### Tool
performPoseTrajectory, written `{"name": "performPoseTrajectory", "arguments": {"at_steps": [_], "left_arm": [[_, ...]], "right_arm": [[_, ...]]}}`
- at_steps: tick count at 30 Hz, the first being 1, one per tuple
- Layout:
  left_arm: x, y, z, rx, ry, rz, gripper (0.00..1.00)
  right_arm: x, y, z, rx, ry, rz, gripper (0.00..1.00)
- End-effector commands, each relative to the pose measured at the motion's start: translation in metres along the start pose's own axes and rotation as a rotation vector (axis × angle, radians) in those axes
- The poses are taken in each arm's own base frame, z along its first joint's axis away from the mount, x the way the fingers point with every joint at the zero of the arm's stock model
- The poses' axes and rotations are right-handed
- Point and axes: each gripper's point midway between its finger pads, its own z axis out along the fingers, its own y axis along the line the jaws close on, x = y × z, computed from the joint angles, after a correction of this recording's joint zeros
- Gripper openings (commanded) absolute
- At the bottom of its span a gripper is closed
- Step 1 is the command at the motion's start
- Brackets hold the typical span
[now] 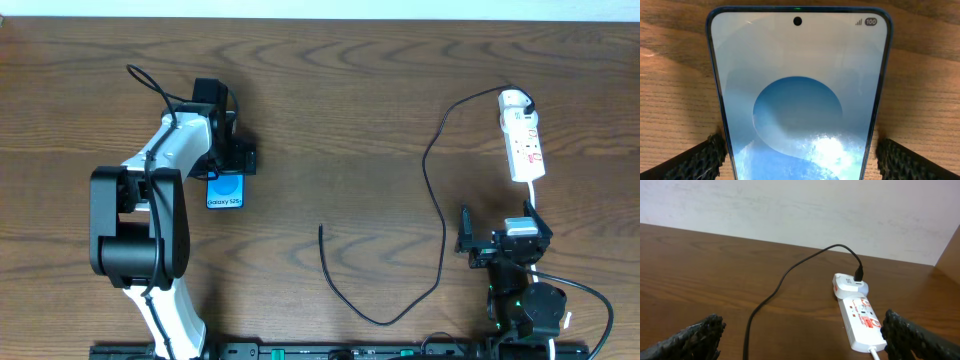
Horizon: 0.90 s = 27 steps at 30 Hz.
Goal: Plug charger to phone and switch on socket
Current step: 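Close the left gripper on the phone's sides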
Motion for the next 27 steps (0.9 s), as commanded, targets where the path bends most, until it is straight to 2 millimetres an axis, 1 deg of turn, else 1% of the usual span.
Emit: {"name": "performPoseTrajectory", "arguments": {"at_steps": [1,27], "left_arm": [[0.0263,-0.0011,0.0202,0.013,0.094,0.012,0.98],[0.0227,-0.0013,0.0205,0.014,0.079,0.012,0.98]], "right_arm": [[0.0005,-0.0007,-0.0003,0.002,0.0,-0.014,0.99],[0.0005,-0.0007,-0.0003,0.002,0.0,-0.014,0.99]]}}
